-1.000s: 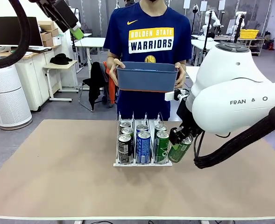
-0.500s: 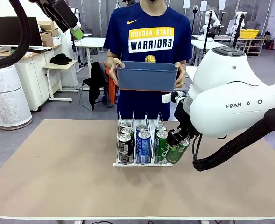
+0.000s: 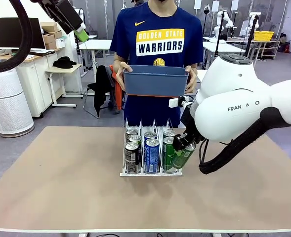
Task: Fill the beverage cans into the dispenser.
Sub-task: Place the picked Sprite in the line of the Automatic Can Dispenser with the same cans.
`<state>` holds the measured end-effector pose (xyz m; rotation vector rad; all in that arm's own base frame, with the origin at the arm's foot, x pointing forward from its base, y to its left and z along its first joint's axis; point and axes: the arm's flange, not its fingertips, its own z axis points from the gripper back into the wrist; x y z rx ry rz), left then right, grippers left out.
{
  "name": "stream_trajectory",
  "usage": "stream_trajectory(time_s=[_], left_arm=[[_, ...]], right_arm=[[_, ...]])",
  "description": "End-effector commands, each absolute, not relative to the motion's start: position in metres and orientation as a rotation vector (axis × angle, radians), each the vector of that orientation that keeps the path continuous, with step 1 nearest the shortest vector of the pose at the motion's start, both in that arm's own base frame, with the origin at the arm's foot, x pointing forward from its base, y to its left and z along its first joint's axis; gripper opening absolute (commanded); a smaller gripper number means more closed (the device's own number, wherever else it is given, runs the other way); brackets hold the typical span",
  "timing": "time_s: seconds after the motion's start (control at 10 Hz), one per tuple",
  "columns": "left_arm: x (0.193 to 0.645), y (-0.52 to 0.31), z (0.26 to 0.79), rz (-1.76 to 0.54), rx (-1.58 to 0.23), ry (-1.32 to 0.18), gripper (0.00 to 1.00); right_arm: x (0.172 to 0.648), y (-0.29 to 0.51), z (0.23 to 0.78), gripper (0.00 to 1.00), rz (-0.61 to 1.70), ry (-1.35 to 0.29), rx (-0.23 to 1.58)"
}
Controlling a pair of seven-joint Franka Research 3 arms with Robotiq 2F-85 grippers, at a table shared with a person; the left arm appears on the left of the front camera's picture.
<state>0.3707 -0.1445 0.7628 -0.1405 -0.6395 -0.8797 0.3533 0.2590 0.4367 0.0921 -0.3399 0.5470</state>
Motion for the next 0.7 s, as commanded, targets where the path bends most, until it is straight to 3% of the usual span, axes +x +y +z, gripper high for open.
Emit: stream_trajectory(time_s=[0.0,0.6], left_arm=[[0.370,-0.144,0.762,-0.875,-0.144,-0.633,1.00],[0.370,-0.144,0.762,-0.875,-0.144,-0.633,1.00]], right_arm=[[0.375,0.261,0.445,0.58,0.564,-0.412,0.074],[0.397,0.271,0.440,0.58,0.594,-0.427,0.125]])
